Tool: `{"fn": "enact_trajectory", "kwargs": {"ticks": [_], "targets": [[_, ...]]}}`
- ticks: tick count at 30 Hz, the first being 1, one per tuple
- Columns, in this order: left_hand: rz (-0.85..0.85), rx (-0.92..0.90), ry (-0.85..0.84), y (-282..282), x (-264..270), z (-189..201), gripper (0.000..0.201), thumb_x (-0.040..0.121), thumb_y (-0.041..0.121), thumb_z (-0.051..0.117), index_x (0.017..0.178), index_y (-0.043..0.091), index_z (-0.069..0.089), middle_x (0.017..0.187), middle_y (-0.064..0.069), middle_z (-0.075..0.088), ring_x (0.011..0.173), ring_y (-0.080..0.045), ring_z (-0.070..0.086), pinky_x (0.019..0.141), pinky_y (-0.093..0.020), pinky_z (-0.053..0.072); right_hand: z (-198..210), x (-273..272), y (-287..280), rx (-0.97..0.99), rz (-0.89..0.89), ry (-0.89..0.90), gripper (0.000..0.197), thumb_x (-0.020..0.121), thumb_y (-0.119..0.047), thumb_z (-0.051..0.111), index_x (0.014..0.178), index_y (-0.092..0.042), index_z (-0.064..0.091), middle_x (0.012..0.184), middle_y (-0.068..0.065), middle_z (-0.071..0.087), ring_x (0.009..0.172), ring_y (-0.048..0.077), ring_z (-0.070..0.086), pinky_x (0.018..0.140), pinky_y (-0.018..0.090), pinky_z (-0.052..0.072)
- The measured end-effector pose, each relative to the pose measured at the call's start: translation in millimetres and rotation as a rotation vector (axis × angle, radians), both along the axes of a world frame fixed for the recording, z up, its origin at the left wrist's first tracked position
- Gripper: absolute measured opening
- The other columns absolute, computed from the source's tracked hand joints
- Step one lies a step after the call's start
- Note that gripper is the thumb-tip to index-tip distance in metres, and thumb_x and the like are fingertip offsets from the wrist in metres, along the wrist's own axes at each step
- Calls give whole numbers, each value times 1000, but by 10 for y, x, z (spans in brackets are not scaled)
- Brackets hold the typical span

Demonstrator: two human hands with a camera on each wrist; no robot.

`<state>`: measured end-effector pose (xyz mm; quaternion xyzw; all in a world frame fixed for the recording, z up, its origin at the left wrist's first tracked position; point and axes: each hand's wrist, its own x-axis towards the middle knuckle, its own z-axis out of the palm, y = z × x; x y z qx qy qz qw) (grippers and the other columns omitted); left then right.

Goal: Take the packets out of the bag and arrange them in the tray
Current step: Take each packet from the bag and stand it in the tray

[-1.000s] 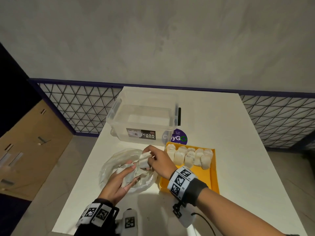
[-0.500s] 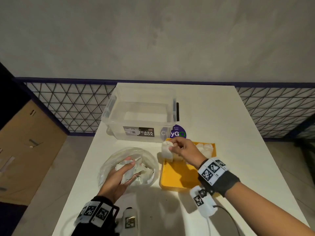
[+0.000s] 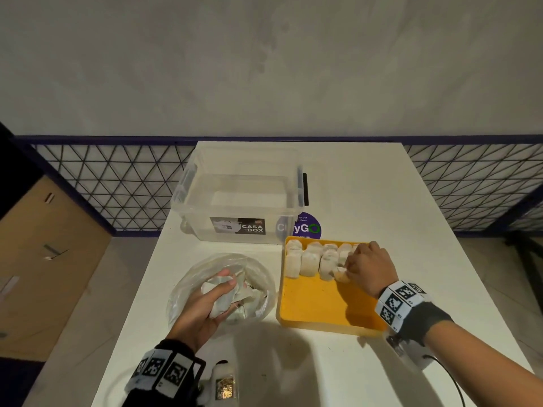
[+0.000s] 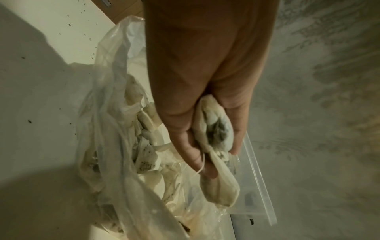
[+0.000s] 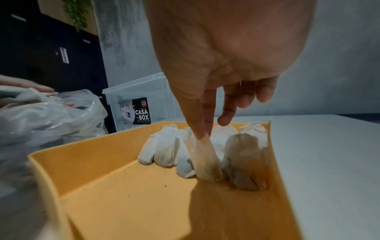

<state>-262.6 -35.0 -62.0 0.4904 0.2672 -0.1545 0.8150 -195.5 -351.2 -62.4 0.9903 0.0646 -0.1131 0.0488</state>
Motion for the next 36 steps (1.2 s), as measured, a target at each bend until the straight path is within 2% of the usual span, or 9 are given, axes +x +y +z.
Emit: {"fn": "enact_trajectory", "kwargs": {"ticks": [3,8,11,18,22,25,27,31,36], "targets": [[-12,6,0,2,-7,9,47,73,12,71,119,18,59,123,-9,66,116,-27,60,97,-45,48,6,17,-21,-34,-11,-4,33,91,-43,44,115,-30,62,119,0,51,114,23,39,91,32,33],[-16,0,-31,-47,-33,94,39,86,6,61,123,15,56,118,-9,67,110,-24,63,65,-28,58,-3,41,-50,-4,-75,24,32,91,-47,45,115,-35,62,123,0,49,117,23,38,96,34,32],[-28,10,-27,-64,-39,115,40,89,6,59,128,14,53,120,-9,66,107,-22,64,60,-23,56,-29,25,-45,-59,-45,-25,34,92,-46,43,114,-30,63,120,1,49,115,24,38,94,34,31],[-81,49,-9,-26,-18,102,41,84,10,64,124,14,56,115,-9,69,105,-22,66,72,-24,55,3,60,-20,-87,15,-98,34,90,-36,48,118,-18,56,115,5,51,108,25,43,89,34,33],[-81,74,-23,22,29,149,48,73,13,68,120,13,59,114,-14,69,108,-28,65,91,-35,50,62,54,22,-44,98,-137,34,56,-29,83,80,-13,64,80,7,60,75,26,53,65,37,44],[-73,84,-26,18,58,179,48,71,13,69,118,11,60,113,-17,69,109,-32,64,100,-43,46,6,1,26,-127,148,-46,31,89,-40,49,102,-17,64,107,5,57,103,26,47,87,36,33],[-83,79,-18,16,67,185,45,73,13,69,117,10,60,113,-18,69,108,-32,64,99,-42,47,-23,-23,7,-178,173,3,37,95,-39,35,115,-19,59,119,4,53,114,25,41,95,35,29],[-124,48,13,-7,49,181,50,69,12,79,116,10,60,116,-16,68,109,-29,64,96,-38,49,-56,-82,33,-225,195,89,35,94,-39,42,126,-27,50,124,3,51,120,25,39,103,37,26],[-153,6,-5,-75,70,230,46,76,12,75,118,9,58,107,-12,71,105,-24,67,77,-28,57,21,-94,93,-80,186,7,34,95,-36,38,123,-26,55,120,4,54,116,26,41,98,37,27]]}}
